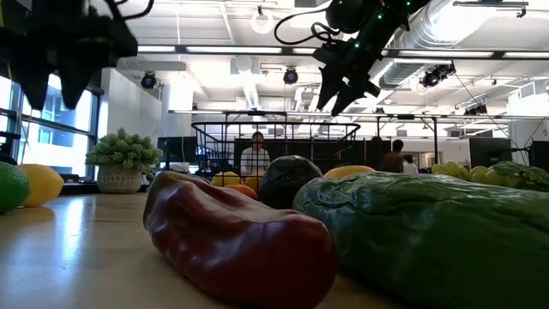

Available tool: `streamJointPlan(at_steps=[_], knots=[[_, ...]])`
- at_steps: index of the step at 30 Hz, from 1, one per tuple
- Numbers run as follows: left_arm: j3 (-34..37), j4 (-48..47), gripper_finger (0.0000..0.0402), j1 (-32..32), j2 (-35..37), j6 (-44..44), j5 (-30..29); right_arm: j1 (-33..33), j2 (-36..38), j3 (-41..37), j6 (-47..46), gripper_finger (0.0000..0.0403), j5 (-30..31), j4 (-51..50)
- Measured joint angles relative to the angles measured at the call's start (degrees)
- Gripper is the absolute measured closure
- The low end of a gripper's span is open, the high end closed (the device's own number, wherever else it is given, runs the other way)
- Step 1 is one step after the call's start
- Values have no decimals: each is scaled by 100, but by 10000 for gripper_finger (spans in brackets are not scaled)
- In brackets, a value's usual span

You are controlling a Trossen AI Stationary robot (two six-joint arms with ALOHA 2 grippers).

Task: Build produce basket
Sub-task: Put the lemon into the black wire basket

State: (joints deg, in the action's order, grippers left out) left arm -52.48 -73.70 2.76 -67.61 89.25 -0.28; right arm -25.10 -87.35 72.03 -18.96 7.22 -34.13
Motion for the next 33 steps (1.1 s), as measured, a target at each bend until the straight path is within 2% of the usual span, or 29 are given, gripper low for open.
streamJointPlan(at_steps=[9, 22, 33], knots=[[805, 788, 178, 120, 2, 568, 33, 0, 0, 0, 148, 174, -13, 0], [1389, 1508, 178, 120, -47, 802, 103, 0, 0, 0, 149, 174, -17, 0], [1739, 1968, 178, 110, -401, 960, 86, 0, 0, 0, 149, 174, -18, 0]])
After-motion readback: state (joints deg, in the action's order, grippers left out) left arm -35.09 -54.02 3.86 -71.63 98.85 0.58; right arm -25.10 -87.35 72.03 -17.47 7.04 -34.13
